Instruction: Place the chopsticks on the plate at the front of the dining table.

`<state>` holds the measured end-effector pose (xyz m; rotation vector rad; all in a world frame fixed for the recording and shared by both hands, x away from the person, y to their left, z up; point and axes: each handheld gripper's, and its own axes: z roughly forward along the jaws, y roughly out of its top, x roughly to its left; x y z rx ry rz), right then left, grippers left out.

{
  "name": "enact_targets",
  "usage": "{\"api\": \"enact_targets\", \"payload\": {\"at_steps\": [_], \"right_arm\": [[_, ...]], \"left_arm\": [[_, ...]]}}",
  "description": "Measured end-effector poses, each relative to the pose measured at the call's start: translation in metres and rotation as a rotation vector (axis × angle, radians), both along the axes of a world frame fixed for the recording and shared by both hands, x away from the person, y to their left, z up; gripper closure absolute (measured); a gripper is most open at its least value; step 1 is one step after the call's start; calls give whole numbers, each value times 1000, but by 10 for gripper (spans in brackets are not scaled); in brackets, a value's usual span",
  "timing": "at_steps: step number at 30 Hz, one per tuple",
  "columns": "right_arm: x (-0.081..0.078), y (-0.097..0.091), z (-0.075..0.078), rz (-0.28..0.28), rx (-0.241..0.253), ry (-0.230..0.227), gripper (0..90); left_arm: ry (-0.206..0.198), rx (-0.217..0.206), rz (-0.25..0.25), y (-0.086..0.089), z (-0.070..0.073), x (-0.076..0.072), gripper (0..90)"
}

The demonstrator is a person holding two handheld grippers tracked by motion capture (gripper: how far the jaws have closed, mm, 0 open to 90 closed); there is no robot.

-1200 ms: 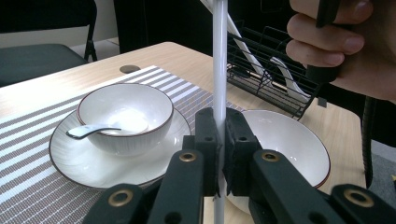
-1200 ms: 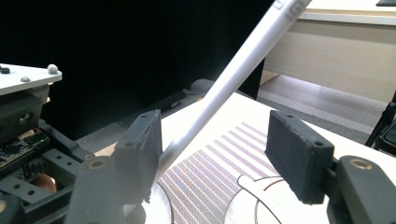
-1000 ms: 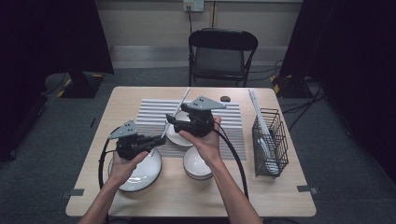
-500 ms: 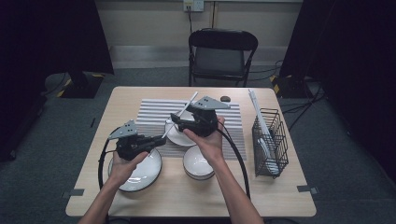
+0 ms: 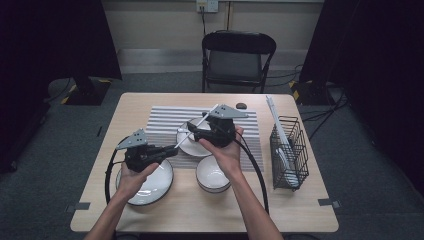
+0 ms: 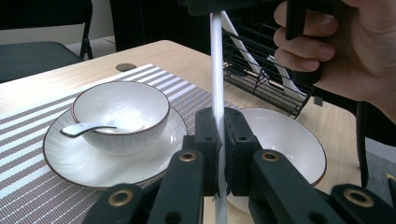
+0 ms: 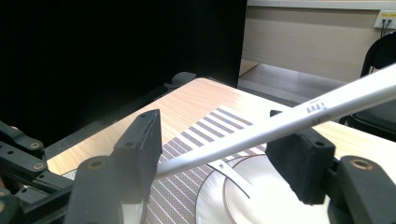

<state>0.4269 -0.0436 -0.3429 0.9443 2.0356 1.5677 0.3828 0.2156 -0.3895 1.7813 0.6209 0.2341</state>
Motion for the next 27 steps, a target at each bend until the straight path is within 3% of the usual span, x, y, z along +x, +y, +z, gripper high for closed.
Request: {"api": "enact_targets", "payload": {"at_steps": [14, 27], "right_arm": [[1, 0, -2, 10, 12, 13, 348], [0, -5, -5, 31, 28, 30, 299]], "left_arm": [[1, 2, -1, 2, -2, 2, 859], [14, -5, 32, 9, -9, 7, 859]]}}
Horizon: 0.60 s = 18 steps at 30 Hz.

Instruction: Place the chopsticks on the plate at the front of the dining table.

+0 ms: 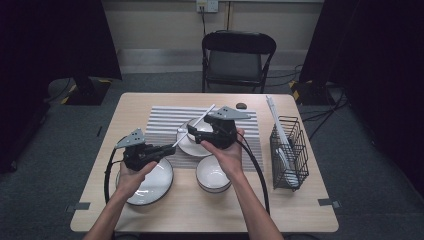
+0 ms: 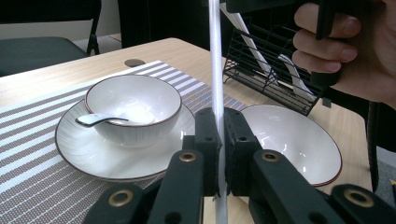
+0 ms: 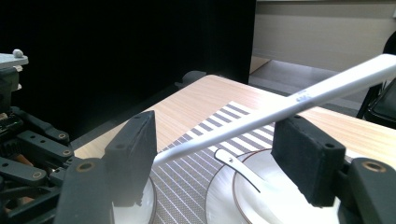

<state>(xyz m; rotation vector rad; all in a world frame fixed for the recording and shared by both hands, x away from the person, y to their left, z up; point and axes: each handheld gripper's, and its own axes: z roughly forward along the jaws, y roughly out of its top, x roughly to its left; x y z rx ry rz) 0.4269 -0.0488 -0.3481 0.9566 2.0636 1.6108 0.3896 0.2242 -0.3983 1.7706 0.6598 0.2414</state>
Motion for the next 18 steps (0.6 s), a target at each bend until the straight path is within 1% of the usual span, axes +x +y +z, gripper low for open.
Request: {"api": "enact_targets", "payload": {"at_steps": [1, 2, 7, 9, 14, 18], "right_arm": [[0, 0, 0, 0, 0, 0, 297], [0, -1, -1, -1, 1, 1, 296], [0, -5, -3, -10, -9, 4, 293], [0, -7, -4, -14, -9, 5, 289], [0, -12, -6, -24, -13, 7, 283], [0, -18, -8, -36, -20, 13, 277]], "left_arm": [[2, -3, -1, 0, 0, 0, 859], [1, 4, -1, 1, 0, 1, 859], [3, 6, -2, 2, -2, 2, 859], [9, 6, 5, 2, -3, 2, 859], [2, 11, 9, 5, -3, 3, 859], [7, 6, 19, 7, -3, 4, 859]]}}
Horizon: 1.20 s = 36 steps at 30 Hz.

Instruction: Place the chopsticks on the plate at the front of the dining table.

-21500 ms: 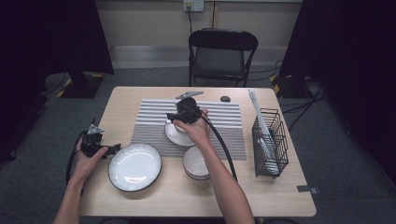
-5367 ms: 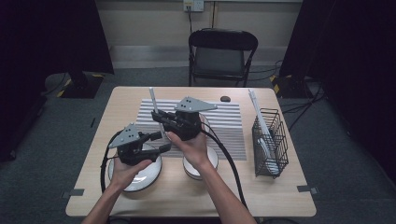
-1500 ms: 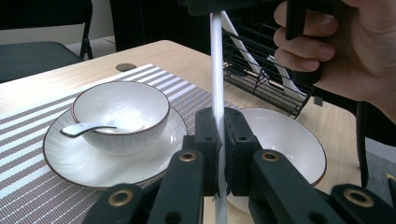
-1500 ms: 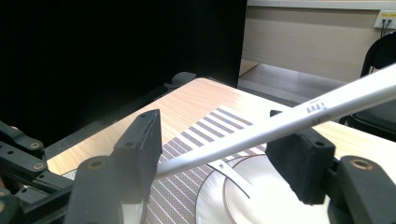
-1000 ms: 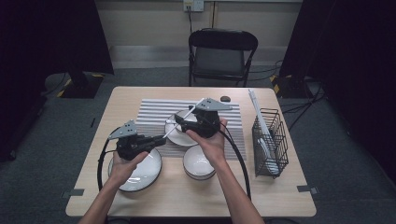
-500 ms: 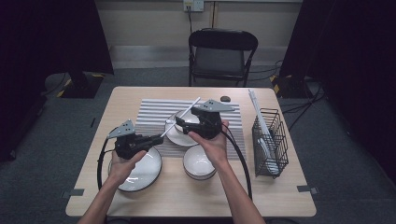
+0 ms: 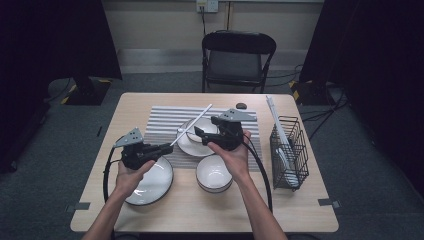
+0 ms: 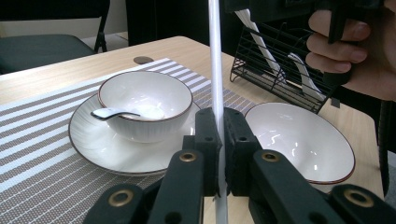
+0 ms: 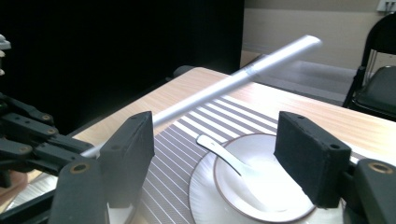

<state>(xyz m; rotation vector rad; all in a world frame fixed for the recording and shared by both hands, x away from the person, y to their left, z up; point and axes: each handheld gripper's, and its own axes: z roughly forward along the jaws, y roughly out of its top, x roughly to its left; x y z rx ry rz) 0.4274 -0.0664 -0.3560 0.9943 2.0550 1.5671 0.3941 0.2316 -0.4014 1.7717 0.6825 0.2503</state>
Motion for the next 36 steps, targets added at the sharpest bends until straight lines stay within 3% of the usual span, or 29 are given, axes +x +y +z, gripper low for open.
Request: {"api": "enact_targets", "payload": {"at_steps": [21, 36], "right_arm": [[1, -27, -17, -71, -39, 30, 264], [1, -38, -26, -106, -66, 76, 272]], "left_arm": [[0, -29, 39, 19, 2, 9, 859], [12, -12, 59, 20, -5, 17, 859]]}}
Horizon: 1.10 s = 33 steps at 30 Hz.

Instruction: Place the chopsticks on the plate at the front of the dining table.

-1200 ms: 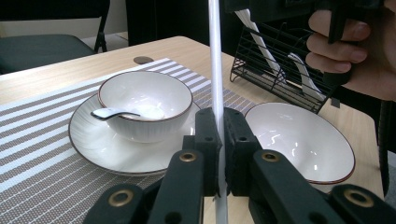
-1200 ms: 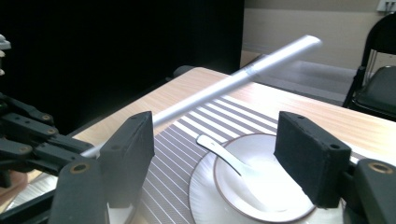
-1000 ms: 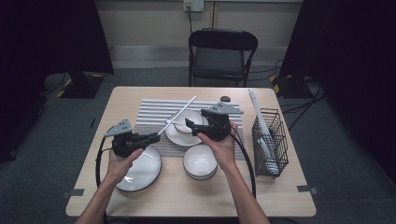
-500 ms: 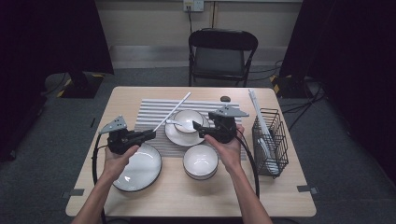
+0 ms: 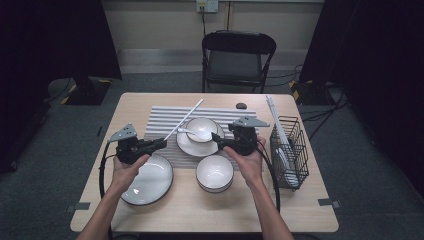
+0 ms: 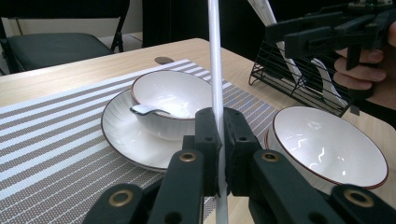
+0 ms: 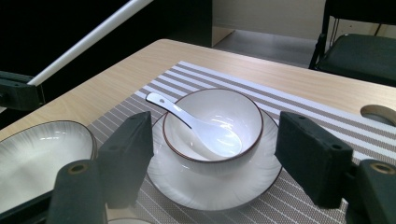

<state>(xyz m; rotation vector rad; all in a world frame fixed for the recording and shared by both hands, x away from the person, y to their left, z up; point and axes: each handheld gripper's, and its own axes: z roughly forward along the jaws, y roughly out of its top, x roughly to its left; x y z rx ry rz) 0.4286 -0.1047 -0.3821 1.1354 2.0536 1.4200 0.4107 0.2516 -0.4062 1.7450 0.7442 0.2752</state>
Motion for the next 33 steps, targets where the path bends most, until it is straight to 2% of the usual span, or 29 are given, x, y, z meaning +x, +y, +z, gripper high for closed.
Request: {"api": "enact_targets", "payload": {"at_steps": [6, 10, 12, 16, 21, 25, 27, 31, 33], "right_arm": [[1, -7, -10, -11, -15, 39, 266], [2, -10, -14, -16, -14, 39, 266], [1, -12, -17, -23, -17, 48, 266], [1, -17, -24, -34, -22, 66, 255], [2, -20, -27, -45, -24, 69, 254], [3, -21, -30, -55, -31, 72, 253], [3, -22, -32, -63, -29, 73, 243], [3, -23, -36, -58, -26, 88, 228], [4, -24, -37, -60, -28, 92, 218]], "left_arm": [[6, -2, -4, 0, 1, 2, 859], [5, -3, -3, -3, 2, 3, 859], [2, 10, 0, -4, 2, 4, 859], [9, -3, 9, -4, 2, 8, 859], [20, 0, 11, -6, 0, 12, 859], [8, -4, 12, -8, 6, 17, 859], [7, -19, 16, -8, 8, 21, 859], [1, -7, 21, -10, 14, 30, 859], [0, -15, 5, -9, 17, 33, 858]]}}
